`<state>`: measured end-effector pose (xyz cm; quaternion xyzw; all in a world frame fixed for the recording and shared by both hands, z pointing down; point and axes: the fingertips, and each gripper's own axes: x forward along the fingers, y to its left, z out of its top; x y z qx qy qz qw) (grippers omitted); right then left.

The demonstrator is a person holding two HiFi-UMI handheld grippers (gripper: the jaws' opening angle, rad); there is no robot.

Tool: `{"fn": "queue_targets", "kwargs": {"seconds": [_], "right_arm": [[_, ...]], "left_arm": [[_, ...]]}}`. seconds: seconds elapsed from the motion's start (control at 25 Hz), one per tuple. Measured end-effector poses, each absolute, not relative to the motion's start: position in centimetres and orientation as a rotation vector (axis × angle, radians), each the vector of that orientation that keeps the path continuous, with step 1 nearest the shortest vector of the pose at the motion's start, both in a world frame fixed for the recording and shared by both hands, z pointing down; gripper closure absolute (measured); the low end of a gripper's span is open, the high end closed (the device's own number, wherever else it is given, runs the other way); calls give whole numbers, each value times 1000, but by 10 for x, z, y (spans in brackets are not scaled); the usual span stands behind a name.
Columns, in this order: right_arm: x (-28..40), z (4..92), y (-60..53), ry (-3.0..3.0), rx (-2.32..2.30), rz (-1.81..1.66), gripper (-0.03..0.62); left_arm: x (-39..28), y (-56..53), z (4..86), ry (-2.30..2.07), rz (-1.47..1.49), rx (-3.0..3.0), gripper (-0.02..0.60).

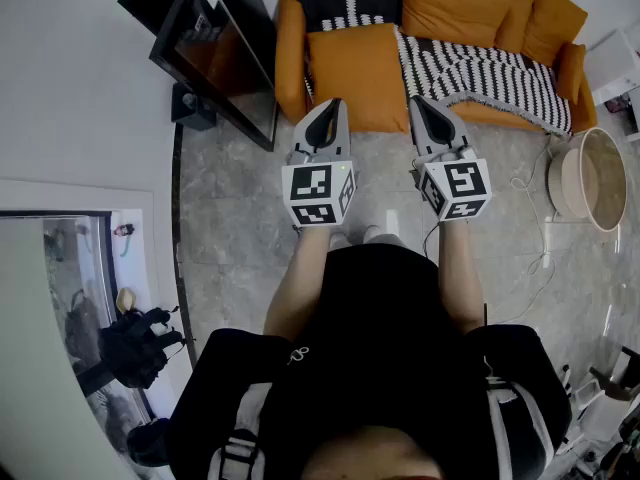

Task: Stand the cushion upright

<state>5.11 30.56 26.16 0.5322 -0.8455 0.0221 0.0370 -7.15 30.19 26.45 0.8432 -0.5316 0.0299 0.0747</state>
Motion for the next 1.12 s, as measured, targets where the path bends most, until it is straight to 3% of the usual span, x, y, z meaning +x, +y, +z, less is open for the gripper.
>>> {"fn": "queue_targets", "kwargs": {"seconds": [0.52,1.12], "right_arm": [[113,265,305,-2636,1705,116,583],[105,264,287,-2671,1644,87,583]], "left_arm": [[-52,310,280,-1661,121,2451,572],[-67,288,286,-1704,111,2403,572]]}}
